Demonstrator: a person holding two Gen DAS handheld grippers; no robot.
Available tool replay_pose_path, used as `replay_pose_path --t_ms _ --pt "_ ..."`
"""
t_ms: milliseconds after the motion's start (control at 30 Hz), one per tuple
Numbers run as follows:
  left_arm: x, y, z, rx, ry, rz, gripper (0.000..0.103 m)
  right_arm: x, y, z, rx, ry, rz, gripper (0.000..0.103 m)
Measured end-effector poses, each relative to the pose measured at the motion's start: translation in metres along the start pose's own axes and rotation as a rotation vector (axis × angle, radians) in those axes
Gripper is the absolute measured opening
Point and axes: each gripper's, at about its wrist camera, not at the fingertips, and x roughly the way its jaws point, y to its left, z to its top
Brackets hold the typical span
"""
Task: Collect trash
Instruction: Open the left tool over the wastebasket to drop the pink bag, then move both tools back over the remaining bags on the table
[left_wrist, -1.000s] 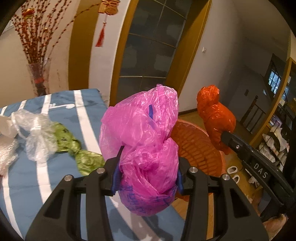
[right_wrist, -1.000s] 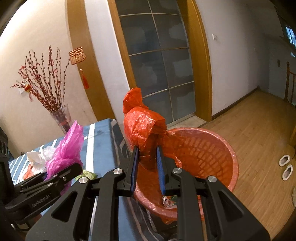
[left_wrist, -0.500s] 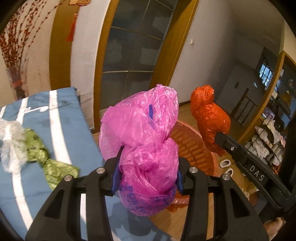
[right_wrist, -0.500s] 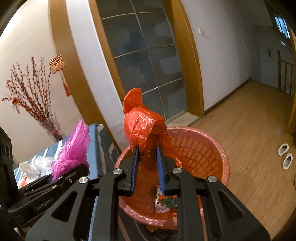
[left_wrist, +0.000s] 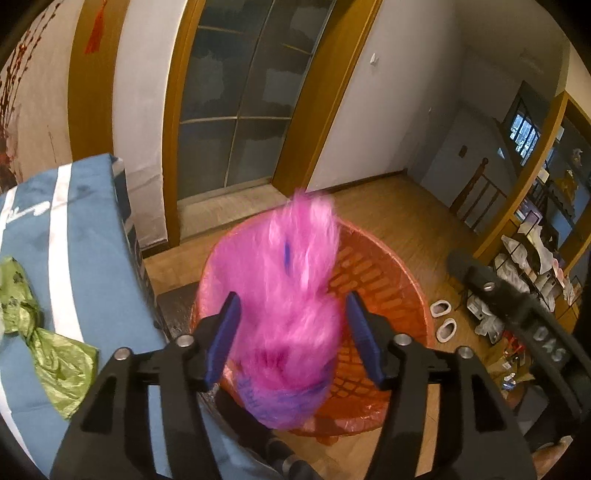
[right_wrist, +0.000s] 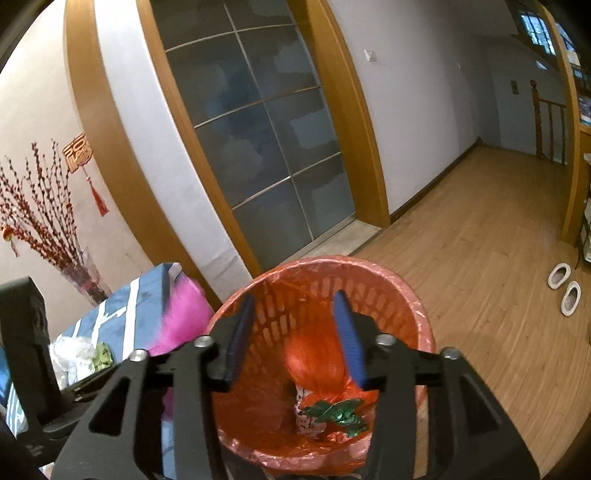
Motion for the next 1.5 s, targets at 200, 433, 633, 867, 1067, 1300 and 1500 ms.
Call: replay_pose_path --t_ms 200,433,633,867,1067,1300,1500 --pt "-0.001 0.010 -0.004 -0.013 0.008 0.029 0.065 -0.004 0.001 0.001 0.002 -0.013 -0.019 0.051" --pt "-0.037 0.030 -0.015 0.005 -0.053 0.147 0.072 -0.007 0.017 -0.002 -0.045 -0.011 0.010 0.056" --pt "-0.079 0.064 -0.028 -0.010 -0.107 0.282 0.072 -0.004 0.056 -0.009 -0.122 0.021 0.089 0.056" --pt "-0.127 0.126 -0.048 -0.103 -0.127 0.412 0.073 0.003 0.108 -0.028 -0.214 0.081 0.187 0.056" --pt "-0.164 0.168 -0.068 -0.185 -0.141 0.495 0.073 0.005 0.154 -0.050 -0.298 0.136 0.264 0.056" --pt "-0.209 0.216 -0.092 -0.271 -0.170 0.590 0.073 0.013 0.213 -0.076 -0.393 0.201 0.356 0.056" --pt "-0.246 0.260 -0.109 -0.349 -0.193 0.678 0.073 0.032 0.256 -0.098 -0.447 0.258 0.395 0.056"
